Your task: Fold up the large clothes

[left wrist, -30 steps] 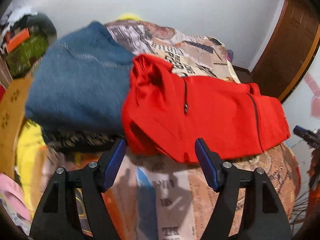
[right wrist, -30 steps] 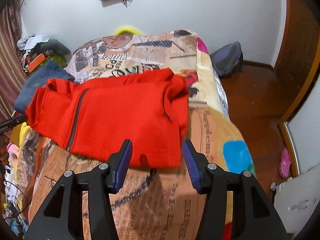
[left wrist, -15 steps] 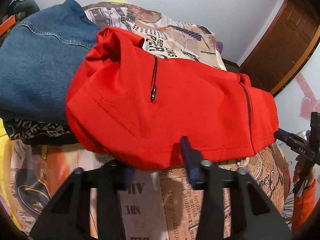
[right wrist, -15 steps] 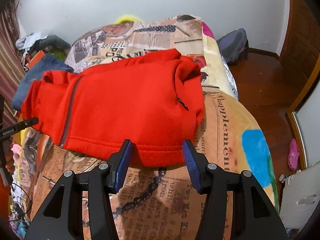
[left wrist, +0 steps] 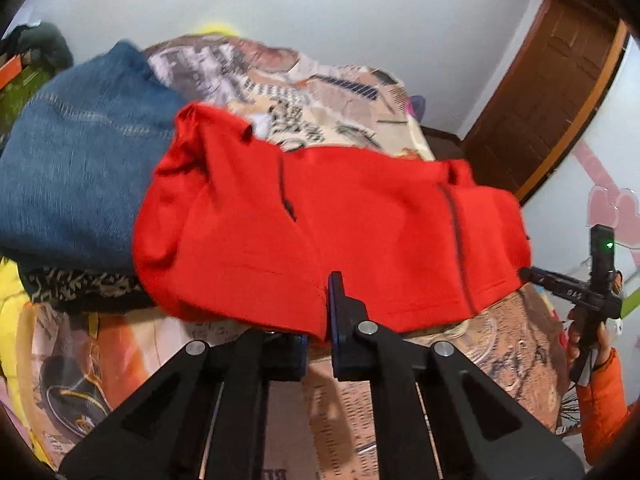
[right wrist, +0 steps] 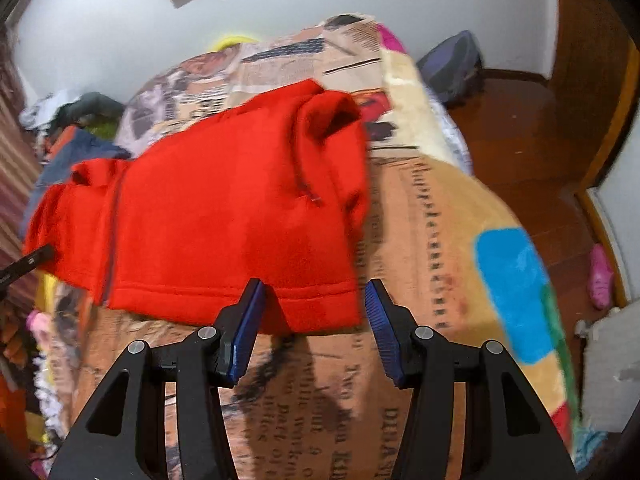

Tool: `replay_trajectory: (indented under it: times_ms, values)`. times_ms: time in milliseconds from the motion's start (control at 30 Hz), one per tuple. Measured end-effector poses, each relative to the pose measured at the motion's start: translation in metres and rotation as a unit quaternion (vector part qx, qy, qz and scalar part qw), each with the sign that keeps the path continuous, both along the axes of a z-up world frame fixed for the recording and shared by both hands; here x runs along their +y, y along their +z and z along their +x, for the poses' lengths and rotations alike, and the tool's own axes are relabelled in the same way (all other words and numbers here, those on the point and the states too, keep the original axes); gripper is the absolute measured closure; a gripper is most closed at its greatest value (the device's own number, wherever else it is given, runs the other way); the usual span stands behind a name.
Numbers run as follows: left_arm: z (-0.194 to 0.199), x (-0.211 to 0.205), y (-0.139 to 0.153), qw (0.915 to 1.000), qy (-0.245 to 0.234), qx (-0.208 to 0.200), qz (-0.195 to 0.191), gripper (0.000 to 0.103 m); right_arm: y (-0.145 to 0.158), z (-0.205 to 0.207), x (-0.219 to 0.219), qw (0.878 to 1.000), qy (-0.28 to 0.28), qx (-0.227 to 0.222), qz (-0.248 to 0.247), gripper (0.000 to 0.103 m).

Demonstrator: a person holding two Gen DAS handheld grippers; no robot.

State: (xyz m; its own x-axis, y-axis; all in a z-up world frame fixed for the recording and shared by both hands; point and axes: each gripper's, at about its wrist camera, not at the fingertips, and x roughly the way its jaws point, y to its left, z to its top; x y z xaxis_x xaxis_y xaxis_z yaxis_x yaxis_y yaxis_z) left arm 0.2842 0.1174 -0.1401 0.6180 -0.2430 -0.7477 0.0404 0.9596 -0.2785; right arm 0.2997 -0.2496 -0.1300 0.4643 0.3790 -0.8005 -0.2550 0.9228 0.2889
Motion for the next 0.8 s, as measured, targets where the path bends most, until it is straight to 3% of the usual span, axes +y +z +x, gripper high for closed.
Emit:
replay_trajectory:
  times_ms: [33, 100, 133, 333, 533, 700, 800]
  values:
    - [0.001, -0.002, 0.004, 1.0, -0.003, -0.005, 0.001, 0.096, 0.001, -0.001, 0.002, 1.0, 0.007, -0.002, 0.004, 0.073]
    - [0.003, -0.007, 0.014, 0.9998, -0.007, -0.02, 0.001, 0.097, 0.004, -0.004, 0.009, 1.0, 0.024, -0.008, 0.011, 0.088]
    - [0.006, -0.009, 0.02, 0.9996, -0.008, -0.026, 0.0, 0.097, 0.008, -0.005, 0.013, 0.999, 0.03, -0.013, 0.012, 0.089]
    - [0.033, -0.007, 0.048, 0.9984, -0.007, -0.056, 0.0, 0.097, 0.043, 0.001, 0.026, 0.997, 0.051, -0.06, 0.01, 0.091]
    - [0.082, 0.003, 0.069, 0.9965, 0.015, -0.082, 0.009, 0.097, 0.077, 0.035, 0.036, 0.993, 0.055, -0.105, 0.009, 0.091]
    - [0.129, 0.01, 0.065, 0.9931, 0.051, -0.082, 0.066, 0.097, 0.088, 0.078, 0.049, 0.991, 0.035, -0.13, -0.001, 0.091]
    - [0.154, 0.014, 0.059, 0.9895, 0.075, -0.073, 0.1, 0.093, 0.088, 0.108, 0.054, 0.988, -0.015, -0.155, -0.023, 0.086]
